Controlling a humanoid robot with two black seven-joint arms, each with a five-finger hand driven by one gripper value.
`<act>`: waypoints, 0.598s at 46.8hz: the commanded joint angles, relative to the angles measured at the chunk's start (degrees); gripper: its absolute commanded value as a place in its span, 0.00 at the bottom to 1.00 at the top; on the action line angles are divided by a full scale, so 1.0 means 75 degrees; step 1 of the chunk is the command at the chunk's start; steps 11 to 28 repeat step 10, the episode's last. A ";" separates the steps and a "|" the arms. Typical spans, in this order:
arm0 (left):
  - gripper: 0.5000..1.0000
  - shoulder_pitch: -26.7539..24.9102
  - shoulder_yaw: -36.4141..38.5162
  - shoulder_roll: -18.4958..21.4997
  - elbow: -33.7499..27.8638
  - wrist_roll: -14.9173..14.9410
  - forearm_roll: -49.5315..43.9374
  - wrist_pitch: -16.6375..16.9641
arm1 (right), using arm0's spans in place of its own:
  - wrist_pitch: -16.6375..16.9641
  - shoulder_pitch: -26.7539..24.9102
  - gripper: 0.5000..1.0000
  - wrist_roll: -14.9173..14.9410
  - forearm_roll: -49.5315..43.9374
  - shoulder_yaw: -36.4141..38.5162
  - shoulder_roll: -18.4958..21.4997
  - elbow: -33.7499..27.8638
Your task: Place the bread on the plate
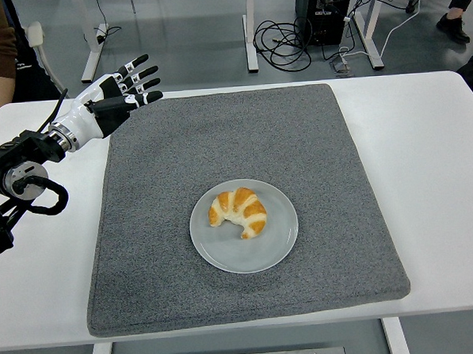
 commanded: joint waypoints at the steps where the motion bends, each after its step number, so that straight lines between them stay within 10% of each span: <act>1: 0.95 0.0008 0.0016 -0.0015 0.0052 -0.0014 0.0001 0.0005 | 0.0000 0.0000 1.00 0.0000 0.0000 0.0000 0.0000 0.0000; 28: 0.95 0.0020 0.0004 -0.0015 0.0052 -0.0037 0.0013 0.0005 | 0.0000 0.0000 1.00 0.0000 0.0000 0.0000 0.0000 0.0000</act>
